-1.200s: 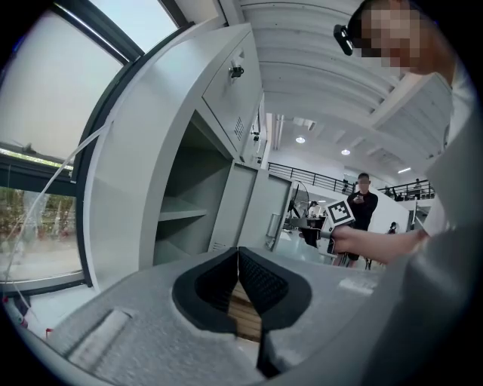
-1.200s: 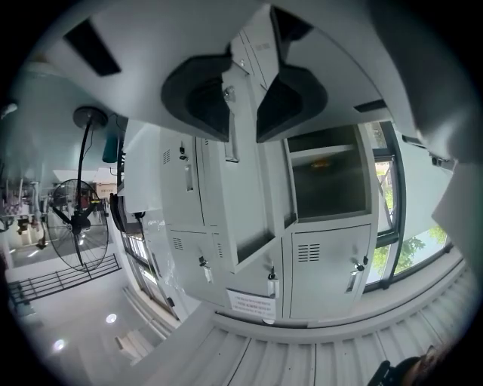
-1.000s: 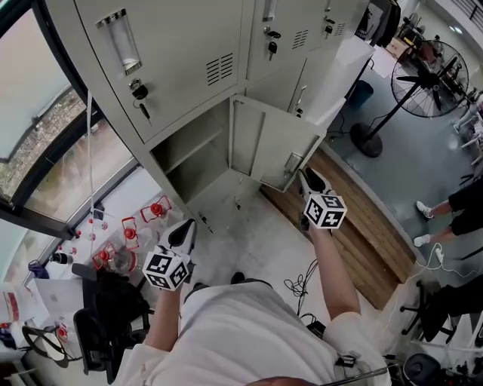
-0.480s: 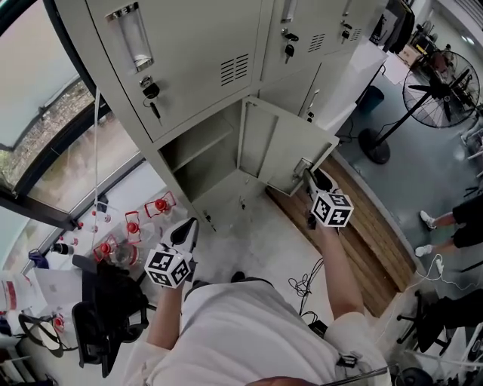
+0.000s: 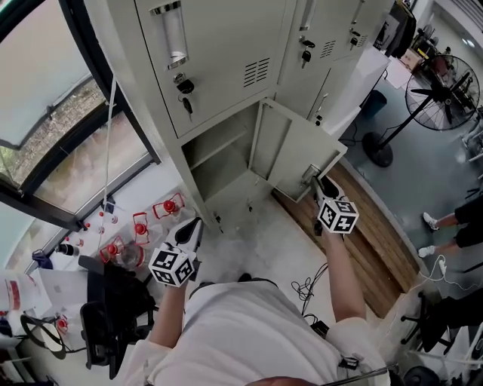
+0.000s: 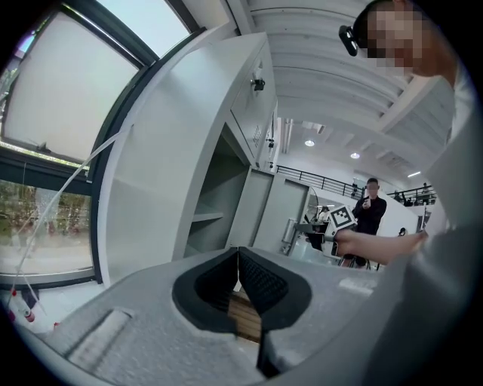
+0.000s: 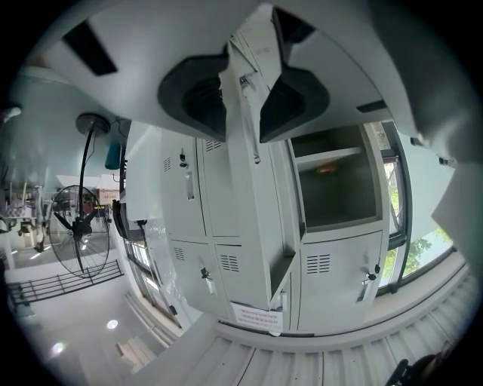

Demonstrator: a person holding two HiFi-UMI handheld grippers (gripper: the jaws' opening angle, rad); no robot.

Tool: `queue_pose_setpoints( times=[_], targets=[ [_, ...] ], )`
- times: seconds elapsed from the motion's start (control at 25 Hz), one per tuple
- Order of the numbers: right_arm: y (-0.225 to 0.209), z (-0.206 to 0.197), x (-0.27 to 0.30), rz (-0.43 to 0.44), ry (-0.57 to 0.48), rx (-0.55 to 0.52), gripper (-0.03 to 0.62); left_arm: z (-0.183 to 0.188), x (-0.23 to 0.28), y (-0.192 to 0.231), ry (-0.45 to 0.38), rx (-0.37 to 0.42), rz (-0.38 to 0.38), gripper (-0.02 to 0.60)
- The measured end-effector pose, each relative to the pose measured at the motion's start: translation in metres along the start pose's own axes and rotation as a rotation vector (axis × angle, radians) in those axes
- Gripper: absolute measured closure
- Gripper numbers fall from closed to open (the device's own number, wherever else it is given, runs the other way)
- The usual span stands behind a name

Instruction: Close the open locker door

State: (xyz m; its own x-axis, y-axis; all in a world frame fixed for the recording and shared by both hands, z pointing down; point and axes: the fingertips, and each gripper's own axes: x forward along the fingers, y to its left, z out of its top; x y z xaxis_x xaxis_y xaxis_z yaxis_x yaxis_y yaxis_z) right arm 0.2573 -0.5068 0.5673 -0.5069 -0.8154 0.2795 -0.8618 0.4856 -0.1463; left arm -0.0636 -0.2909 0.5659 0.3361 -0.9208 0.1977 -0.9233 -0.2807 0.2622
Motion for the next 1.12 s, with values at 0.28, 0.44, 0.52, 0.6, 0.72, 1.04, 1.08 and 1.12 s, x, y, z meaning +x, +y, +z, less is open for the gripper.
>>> queue_pose_setpoints(
  times=[0.28,0.44,0.52,0.6,0.72,1.04,1.08,1.12],
  targets=[
    [0.034,-0.011,-0.021,-0.013,0.004,0.016,0.467,0.002,-0.028,0.009,0.009,0.011,-0.025,0.566],
    [0.061,-0.018,-0.034,-0.001,-0.001,0.025,0.468,0.001,-0.044,0.011,0.013,0.012,-0.031,0.566],
    [0.076,-0.021,-0.038,0.010,-0.002,0.019,0.468,0.000,-0.051,0.013,0.013,0.012,-0.033,0.566],
    [0.089,-0.024,-0.040,0.023,-0.002,0.015,0.468,-0.002,-0.058,0.014,0.014,0.011,-0.032,0.566],
    [0.109,-0.025,-0.042,0.046,-0.002,0.011,0.468,-0.005,-0.069,0.017,0.015,0.009,-0.027,0.566],
    [0.160,-0.029,-0.043,0.118,-0.002,0.002,0.469,-0.008,-0.097,0.022,0.003,0.000,-0.002,0.566],
    [0.167,-0.030,-0.042,0.132,-0.003,0.001,0.469,-0.008,-0.100,0.025,0.002,-0.001,0.004,0.566],
    [0.175,-0.031,-0.041,0.144,-0.003,-0.001,0.469,-0.009,-0.104,0.027,0.001,-0.004,0.011,0.566]
  ],
)
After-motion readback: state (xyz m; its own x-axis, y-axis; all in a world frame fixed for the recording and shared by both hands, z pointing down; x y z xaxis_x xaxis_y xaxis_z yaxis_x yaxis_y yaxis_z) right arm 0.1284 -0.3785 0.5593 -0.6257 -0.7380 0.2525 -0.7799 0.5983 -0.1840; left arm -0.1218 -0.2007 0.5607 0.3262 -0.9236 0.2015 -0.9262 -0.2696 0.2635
